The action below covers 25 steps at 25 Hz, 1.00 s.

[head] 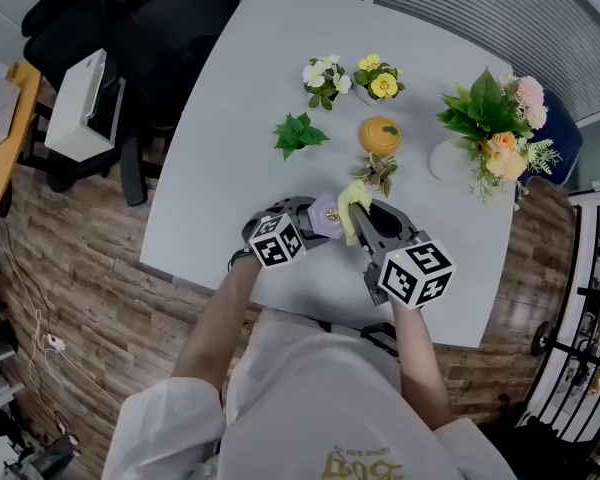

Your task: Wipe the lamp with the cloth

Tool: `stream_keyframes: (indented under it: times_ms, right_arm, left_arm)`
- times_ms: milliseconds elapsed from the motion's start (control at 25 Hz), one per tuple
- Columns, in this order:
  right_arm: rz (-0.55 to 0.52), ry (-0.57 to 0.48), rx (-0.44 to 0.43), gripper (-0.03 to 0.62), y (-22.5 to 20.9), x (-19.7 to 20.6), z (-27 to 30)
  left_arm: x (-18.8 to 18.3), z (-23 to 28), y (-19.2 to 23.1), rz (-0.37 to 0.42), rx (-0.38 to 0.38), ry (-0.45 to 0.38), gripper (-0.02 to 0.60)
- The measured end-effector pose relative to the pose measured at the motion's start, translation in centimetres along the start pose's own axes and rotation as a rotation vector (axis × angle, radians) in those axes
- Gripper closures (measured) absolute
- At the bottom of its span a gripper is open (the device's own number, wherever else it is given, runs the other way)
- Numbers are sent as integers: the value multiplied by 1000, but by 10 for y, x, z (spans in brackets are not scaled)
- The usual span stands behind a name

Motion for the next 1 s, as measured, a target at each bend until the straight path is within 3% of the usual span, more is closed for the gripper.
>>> stream_keyframes:
  times_ms: [360,1000]
  right_arm:
    - [-13,77,9,542,0,-8,16]
    - [-144,195,28,542,13,-18,36]
  left_arm:
    - [0,0,-1,-4,5,4,273]
    - [0,1,0,-10,8,12,273]
Point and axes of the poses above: the fingertips, and each gripper's own axes: z forward along the fingers, y to its left, x out of its underside, the point moved 5 cm from there along -z, backward along the fingers, and after that the axes turned 1 degree about -x, right-handed, at the moved point
